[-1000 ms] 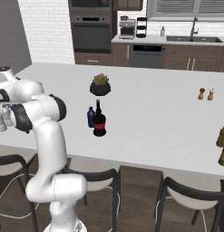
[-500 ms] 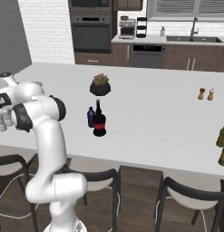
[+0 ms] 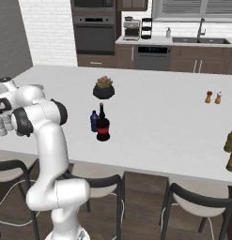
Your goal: Move the plastic bottles in the middle to the plastics group, and the glass bottles in the middle to the glass group.
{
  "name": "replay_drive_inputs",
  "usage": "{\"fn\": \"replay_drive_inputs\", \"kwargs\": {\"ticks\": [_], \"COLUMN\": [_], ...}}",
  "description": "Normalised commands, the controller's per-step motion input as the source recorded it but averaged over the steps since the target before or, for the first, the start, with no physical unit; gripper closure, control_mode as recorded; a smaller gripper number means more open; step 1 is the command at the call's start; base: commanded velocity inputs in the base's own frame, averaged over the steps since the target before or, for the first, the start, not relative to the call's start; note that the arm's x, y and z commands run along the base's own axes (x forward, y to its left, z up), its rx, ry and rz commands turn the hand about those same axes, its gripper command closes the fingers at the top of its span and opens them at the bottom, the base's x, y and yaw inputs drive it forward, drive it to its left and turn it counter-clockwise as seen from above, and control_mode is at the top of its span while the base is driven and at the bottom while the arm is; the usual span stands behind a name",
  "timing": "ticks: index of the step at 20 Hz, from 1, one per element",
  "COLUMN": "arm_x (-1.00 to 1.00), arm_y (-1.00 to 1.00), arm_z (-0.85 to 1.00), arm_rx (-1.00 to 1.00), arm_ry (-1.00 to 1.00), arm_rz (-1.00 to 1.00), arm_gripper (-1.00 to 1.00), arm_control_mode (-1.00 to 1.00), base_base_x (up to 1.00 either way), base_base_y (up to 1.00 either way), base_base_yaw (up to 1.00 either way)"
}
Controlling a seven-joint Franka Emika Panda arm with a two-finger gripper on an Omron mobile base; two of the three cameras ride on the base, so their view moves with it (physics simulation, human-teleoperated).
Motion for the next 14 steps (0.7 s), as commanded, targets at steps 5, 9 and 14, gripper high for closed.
{"fn": "replay_drive_inputs", "kwargs": {"ticks": [5,9,14], "arm_x": [0.27,0.28,0.14], "arm_y": [0.02,0.00,0.02], "arm_z": [0.00,0.00,0.00], "arm_rx": [0.00,0.00,0.00], "arm_ry": [-0.02,0.00,0.00], "arm_rz": [0.00,0.00,0.00], "arm_gripper": [1.00,1.00,1.00], "arm_control_mode": [-1.00,-1.00,-1.00], "base_base_x": [0.00,0.00,0.00], "base_base_y": [0.00,0.00,0.00], "base_base_yaw": [0.00,0.00,0.00]}}
